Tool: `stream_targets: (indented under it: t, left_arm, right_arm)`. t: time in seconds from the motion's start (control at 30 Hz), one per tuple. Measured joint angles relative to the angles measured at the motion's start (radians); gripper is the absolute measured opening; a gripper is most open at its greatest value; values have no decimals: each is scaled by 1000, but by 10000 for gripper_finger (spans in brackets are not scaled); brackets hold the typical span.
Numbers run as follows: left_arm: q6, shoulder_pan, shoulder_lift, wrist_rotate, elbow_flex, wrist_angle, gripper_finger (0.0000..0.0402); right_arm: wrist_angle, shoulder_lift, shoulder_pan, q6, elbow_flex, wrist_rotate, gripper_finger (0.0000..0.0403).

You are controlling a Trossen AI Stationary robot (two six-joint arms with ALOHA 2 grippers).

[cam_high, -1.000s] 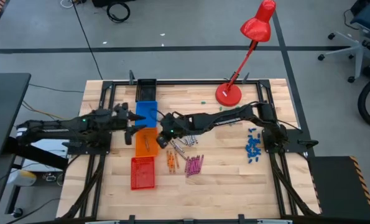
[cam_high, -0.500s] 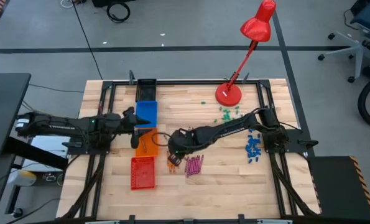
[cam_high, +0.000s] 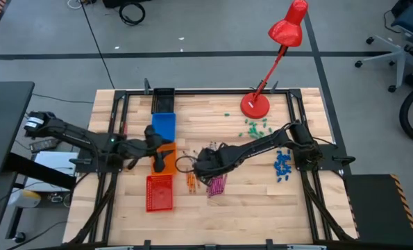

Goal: Sort crayons
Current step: Put the black crayon into the blue bin

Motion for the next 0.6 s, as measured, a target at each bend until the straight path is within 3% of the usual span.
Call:
stream_targets:
  t: [0.4,0.6]
  left_arm:
    - [-107,-103,167,-95,119,-19,192]
    - [-154,-170,188,-98,137,-27,192]
  right_arm:
    - [-175,-2,36,-39,0,97,125]
    - [-201,-2,34,-63,0,112,120]
